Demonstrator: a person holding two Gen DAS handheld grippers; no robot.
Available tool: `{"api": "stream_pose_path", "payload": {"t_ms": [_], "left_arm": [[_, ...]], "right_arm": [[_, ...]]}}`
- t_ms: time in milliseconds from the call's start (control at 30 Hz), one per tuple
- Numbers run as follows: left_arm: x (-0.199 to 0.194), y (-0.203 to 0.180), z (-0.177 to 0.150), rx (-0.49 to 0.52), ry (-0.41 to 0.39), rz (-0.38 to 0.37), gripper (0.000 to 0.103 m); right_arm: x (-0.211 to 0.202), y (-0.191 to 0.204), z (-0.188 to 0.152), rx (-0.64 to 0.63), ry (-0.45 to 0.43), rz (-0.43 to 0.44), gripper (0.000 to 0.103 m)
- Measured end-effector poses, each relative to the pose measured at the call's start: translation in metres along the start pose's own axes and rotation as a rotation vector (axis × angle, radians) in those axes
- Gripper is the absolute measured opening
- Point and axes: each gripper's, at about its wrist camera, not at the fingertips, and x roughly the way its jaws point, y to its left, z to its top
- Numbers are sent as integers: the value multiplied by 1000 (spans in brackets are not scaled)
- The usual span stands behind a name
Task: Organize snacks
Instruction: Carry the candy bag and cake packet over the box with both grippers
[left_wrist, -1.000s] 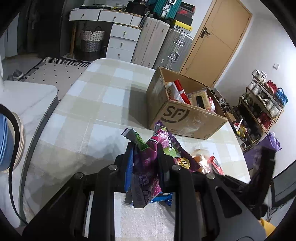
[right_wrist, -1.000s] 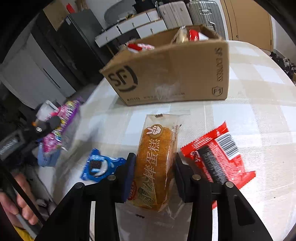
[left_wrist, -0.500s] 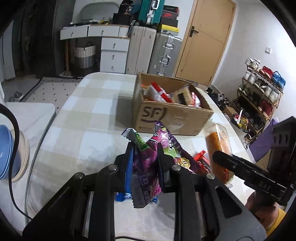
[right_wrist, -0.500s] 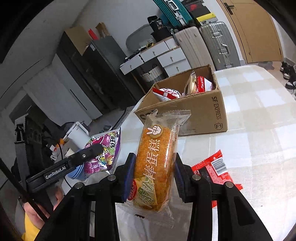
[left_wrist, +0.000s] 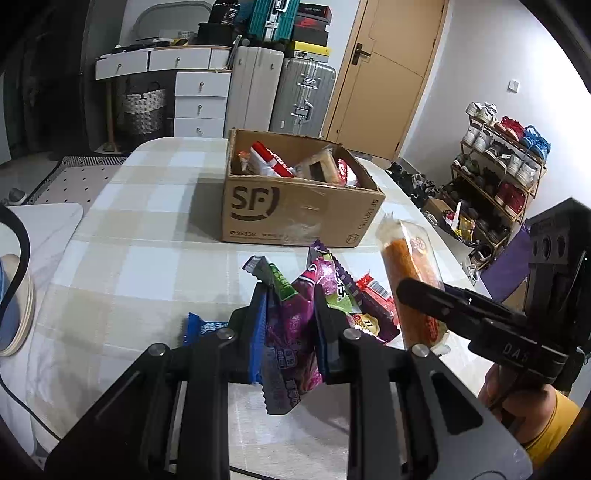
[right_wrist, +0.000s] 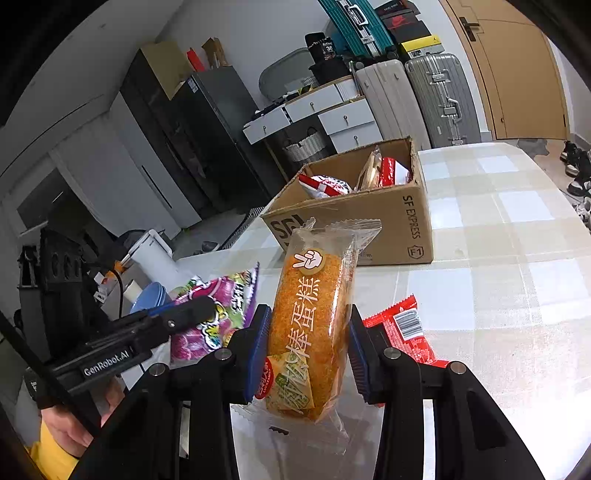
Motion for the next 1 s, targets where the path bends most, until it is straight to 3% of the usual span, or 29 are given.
{"api": "stream_pose_path", "payload": {"t_ms": [267, 633, 767, 1000], "left_arm": [[-9, 6, 22, -45, -19, -51, 19], [-27, 40, 111, -89, -95, -27, 19], [-13, 48, 144, -80, -84, -5, 19], [41, 55, 208, -103, -41, -31, 19]], "right_arm": [[-13, 1, 11, 26, -39, 58, 40], [-27, 13, 68, -19, -140, 94, 40], [-19, 16, 99, -48, -153, 85, 40], [15, 10, 149, -38, -132, 36, 40]]}}
